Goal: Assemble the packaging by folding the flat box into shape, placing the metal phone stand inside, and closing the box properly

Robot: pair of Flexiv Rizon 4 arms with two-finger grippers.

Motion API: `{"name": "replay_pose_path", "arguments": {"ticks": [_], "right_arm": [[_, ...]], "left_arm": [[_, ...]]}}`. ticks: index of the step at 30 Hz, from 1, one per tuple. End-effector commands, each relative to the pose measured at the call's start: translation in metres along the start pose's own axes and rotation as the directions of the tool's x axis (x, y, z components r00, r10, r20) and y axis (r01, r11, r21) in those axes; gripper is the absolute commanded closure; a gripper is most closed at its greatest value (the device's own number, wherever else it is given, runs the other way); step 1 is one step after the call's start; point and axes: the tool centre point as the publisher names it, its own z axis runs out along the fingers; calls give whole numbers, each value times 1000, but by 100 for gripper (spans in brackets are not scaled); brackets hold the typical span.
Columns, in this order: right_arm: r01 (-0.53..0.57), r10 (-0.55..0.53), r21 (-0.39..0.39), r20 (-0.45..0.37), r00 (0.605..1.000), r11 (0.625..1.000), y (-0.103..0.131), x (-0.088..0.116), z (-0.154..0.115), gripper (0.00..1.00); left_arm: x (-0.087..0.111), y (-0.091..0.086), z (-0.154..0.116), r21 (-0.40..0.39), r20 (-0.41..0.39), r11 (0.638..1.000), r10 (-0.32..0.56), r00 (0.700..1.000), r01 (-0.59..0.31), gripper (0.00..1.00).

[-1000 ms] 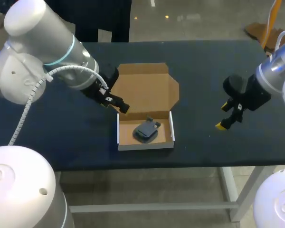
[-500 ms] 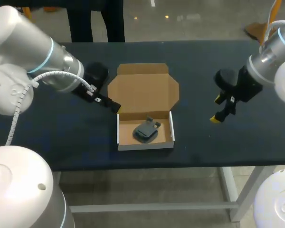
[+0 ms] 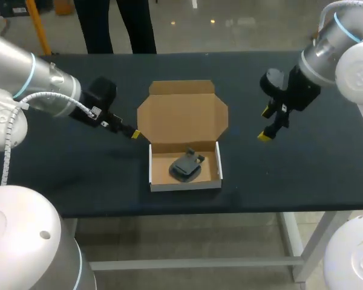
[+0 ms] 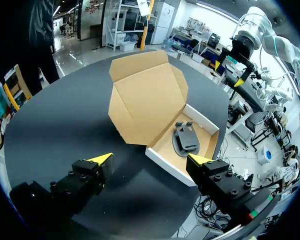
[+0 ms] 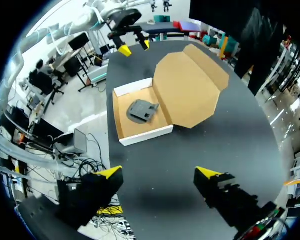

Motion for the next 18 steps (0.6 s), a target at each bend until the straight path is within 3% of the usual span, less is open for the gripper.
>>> {"name": "replay_pose_path", "arguments": {"ticks": [1, 9, 18], "right_arm": [[6, -4, 25, -88, 996, 1000, 13, -5, -4, 0], [20, -14, 67, -94, 995, 998, 32, -13, -7, 0], [28, -18, 97, -102, 995, 995, 54, -21, -4, 0]], "left_arm": [[-19, -6, 13, 4, -40, 1000, 6, 999, -6, 0], [-47, -16, 30, 38, -107, 998, 51, 993, -47, 0], [-61, -25, 54, 86, -204, 994, 87, 975, -71, 0]]}}
